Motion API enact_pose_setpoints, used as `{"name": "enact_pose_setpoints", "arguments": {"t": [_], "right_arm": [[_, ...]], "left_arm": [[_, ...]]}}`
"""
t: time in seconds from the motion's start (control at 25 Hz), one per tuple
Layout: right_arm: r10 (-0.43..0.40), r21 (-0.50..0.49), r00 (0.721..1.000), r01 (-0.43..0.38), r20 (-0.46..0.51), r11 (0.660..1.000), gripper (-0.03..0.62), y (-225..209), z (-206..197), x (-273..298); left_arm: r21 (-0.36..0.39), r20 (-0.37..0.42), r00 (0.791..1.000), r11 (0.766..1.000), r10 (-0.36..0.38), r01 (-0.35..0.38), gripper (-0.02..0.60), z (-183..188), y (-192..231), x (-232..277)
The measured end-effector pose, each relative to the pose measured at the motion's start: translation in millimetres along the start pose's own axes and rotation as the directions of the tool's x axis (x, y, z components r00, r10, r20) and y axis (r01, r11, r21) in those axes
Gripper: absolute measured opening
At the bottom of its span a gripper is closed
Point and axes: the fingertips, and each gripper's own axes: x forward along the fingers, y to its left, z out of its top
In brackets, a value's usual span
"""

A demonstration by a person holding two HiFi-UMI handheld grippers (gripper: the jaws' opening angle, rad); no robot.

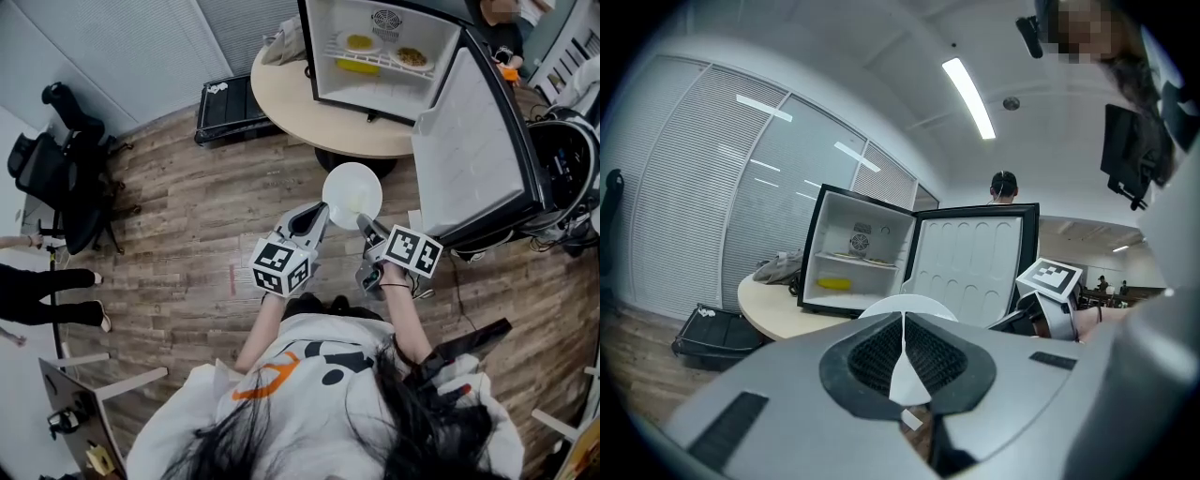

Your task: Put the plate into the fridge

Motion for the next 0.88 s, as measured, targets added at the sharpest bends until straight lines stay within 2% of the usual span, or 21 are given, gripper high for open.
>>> {"name": "enact_pose_setpoints", "arguments": {"t": [0.36, 0.64, 0.88], "right_arm": [[0.009, 0.013, 0.999, -0.009, -0.030, 1.000, 0.026, -14, 10, 8], [0.006, 0.021, 0.999, -0.005, -0.046, 1.000, 0.026, -17, 17, 23], [-0.010, 0.030, 0.999, 0.011, -0.040, 1.000, 0.026, -20, 30, 44]], "left_arm": [[0.005, -0.023, 1.000, 1.000, 0.018, -0.018, 0.011, -4, -1, 17], [0.003, -0.039, 0.998, 0.999, 0.041, -0.041, 0.011, -5, 14, 24], [0.003, -0.044, 0.999, 1.000, 0.012, -0.012, 0.011, -3, 30, 41]]}}
